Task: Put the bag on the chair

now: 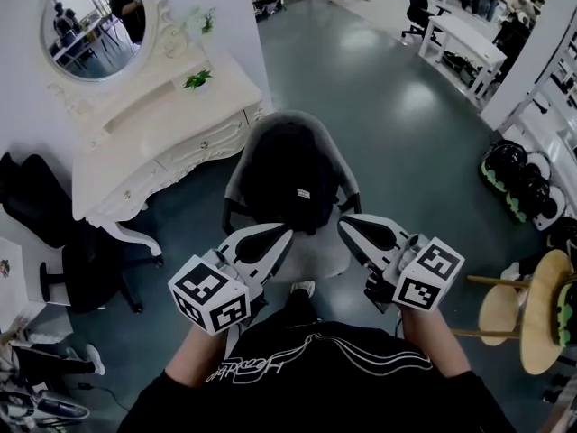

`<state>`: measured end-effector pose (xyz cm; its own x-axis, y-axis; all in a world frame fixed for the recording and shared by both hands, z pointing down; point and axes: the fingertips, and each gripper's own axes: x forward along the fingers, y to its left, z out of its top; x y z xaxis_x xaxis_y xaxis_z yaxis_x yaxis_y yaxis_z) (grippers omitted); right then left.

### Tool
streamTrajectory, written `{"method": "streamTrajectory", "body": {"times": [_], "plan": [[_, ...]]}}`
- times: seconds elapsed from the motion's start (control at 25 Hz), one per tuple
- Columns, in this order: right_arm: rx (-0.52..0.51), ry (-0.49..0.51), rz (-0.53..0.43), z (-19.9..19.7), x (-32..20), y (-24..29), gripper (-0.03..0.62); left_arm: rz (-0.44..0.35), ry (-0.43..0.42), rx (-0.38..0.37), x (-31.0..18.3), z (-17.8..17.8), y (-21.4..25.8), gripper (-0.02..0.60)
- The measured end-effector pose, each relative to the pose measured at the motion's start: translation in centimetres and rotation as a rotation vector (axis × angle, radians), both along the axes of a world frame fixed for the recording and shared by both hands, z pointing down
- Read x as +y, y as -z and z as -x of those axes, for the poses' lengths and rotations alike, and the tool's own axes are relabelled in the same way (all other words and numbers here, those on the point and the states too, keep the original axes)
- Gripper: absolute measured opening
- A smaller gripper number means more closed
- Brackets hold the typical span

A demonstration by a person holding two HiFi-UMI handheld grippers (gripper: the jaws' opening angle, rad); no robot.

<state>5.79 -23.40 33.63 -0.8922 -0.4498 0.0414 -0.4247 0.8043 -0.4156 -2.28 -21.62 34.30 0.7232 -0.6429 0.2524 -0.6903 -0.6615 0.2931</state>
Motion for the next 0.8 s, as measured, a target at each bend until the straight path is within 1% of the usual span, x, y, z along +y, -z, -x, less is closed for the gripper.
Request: {"method": "streamTrajectory", "body": {"times": [0.12,0.4,0.56,0.8], "plan": [[0.002,-0.002,-0.018,-0.5,0.7,0.6,-0.008,-0.020,0.000,-0.004,0.6,-0.6,0.5,0.034],[0.018,-0.013,-0.022,-1.2,2.2,0.7,-0.008,-0.014,0.015,-0.009,1.9,-1.2,0.3,0.034],[0.029,-0.019,-0.033,-1.7,2.9,0.9,-0.008,-0.035,0.011,-0.014,2.4,-1.6,0.4,0.034],[0.052,-0.042,-0.015,-3.2,3.9,-0.9,-0.008,-0.044,0.024,-0.048,3.0,-2.2,-1.5,0.034]]}}
